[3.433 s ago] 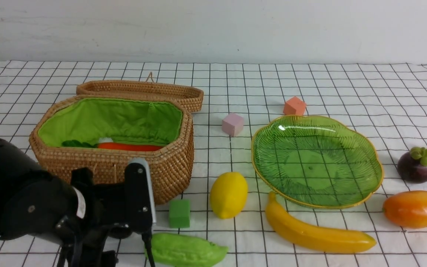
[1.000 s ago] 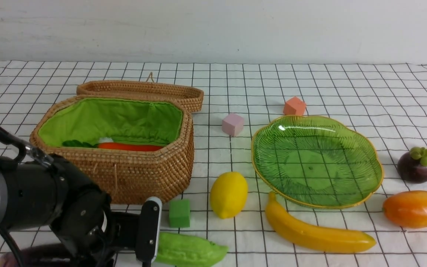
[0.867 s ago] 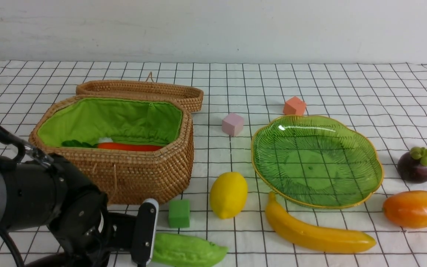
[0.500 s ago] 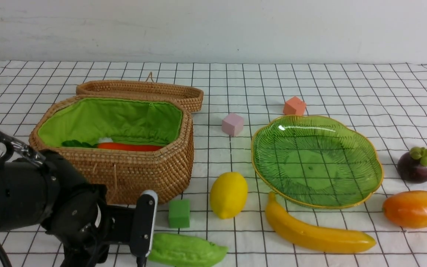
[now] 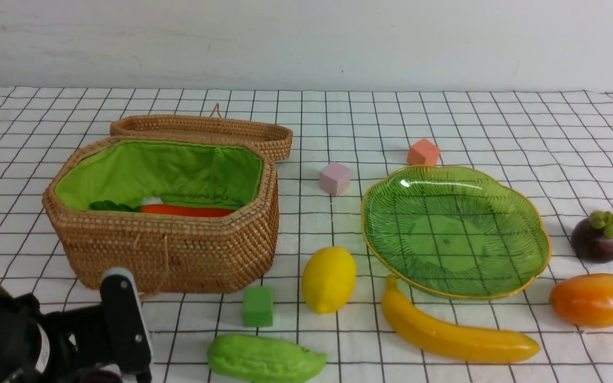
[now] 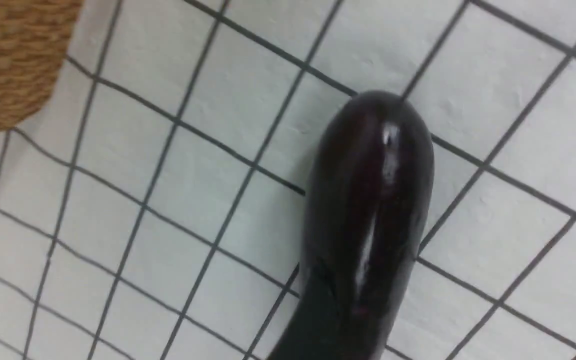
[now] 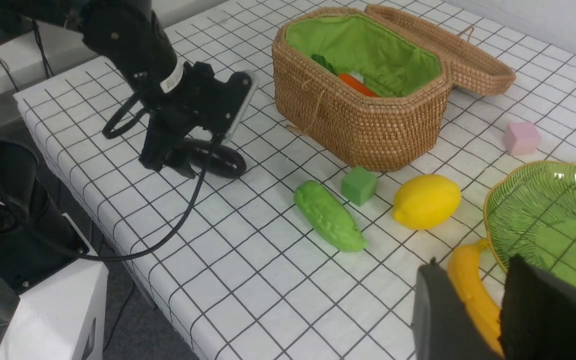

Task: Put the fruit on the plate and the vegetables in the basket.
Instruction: Use the left arm to grab an eggplant and put it into the left basket

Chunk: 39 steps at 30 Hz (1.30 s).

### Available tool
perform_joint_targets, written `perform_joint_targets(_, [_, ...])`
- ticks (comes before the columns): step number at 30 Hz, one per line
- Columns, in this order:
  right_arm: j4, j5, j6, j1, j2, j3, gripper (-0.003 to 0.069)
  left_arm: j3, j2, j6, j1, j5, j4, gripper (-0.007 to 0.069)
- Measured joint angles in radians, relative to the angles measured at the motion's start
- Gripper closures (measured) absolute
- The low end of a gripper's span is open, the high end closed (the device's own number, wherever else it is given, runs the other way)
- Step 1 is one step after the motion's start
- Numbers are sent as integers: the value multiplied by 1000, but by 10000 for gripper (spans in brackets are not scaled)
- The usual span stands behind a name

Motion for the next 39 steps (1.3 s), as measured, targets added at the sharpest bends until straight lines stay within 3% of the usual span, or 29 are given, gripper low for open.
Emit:
perform_joint_targets(7, [33, 1, -6, 0, 0, 0, 445, 45, 82, 18, 124, -215, -36, 68])
perform_joint_targets(12, [64, 47, -8, 0, 0, 0, 445, 46, 163, 114, 137, -208, -91, 130])
perform_joint_targets(19, [68, 47, -11, 0, 0, 1, 442, 43, 218, 154, 137, -206, -93, 172])
perform_joint_targets(21, [68, 47, -11, 0, 0, 1, 441, 43, 219, 145, 137, -217, -91, 239])
perform_joint_targets(25, [68, 47, -11, 0, 0, 1, 439, 27, 200, 135, 137, -235, -74, 237])
perform_joint_targets(32, [20, -14, 1, 0, 0, 1, 437, -189, -21, 134, 101, -117, 57, 237])
perform_joint_targets(39, [15, -143, 3, 0, 0, 1, 435, -417, 35, 174, 99, -279, 157, 237])
